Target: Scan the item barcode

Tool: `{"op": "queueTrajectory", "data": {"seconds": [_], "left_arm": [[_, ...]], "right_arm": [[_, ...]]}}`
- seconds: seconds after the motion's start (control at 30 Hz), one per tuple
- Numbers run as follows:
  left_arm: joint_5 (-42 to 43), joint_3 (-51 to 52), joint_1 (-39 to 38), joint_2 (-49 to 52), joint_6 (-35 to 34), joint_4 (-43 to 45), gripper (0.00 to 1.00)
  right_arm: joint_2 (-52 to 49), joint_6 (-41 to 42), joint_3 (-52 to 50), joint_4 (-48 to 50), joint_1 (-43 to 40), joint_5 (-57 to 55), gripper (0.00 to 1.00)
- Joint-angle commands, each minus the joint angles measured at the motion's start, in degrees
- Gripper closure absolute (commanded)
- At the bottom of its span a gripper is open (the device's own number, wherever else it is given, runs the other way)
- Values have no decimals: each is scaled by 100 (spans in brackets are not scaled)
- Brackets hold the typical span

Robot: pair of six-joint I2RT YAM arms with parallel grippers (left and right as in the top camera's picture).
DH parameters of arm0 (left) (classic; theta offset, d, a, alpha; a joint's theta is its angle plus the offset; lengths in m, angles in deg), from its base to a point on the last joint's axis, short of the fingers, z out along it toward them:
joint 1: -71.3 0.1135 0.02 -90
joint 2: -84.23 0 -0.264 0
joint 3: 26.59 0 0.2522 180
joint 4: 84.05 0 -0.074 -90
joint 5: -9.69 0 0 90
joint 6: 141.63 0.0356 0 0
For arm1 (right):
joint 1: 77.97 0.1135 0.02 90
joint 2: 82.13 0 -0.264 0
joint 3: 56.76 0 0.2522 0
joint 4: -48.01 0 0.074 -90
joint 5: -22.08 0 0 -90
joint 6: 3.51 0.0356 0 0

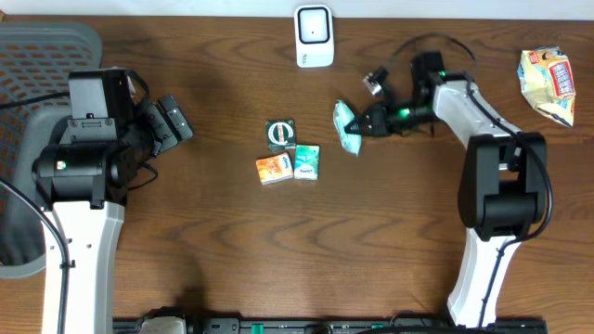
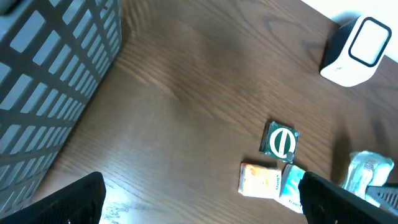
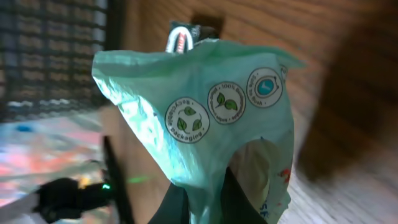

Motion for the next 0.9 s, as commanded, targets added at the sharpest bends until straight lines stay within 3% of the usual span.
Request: {"op": "queueTrajectory", "data": {"seconds": [0.0, 0.07, 0.13, 0.2, 0.33, 0.5, 0.7, 0.87], "left_arm": [[-55, -50, 35, -4, 76, -4, 2], [-55, -50, 35, -4, 76, -7, 2], [-55, -52, 35, -4, 76, -4, 2], [-52, -50, 35, -4, 76, -4, 2], [-55, -52, 35, -4, 76, -7, 2], [-55, -52, 35, -4, 76, -4, 2], [-52, -50, 35, -4, 76, -7, 2], [-55, -50, 35, -4, 76, -4, 2]], "right_arm": [[144, -101, -577, 245, -160, 1141, 96], [144, 197, -898, 544, -319, 1132, 93], [144, 629, -1054, 785, -518, 994, 76], [144, 977, -1064, 892, -737, 695, 73], [149, 1637, -935, 931, -1196, -382, 72], [160, 1969, -702, 863, -1534, -334, 75], [166, 1606, -627, 704, -1429, -184, 62], [166, 1478, -708, 459, -1029, -1672, 48]]}}
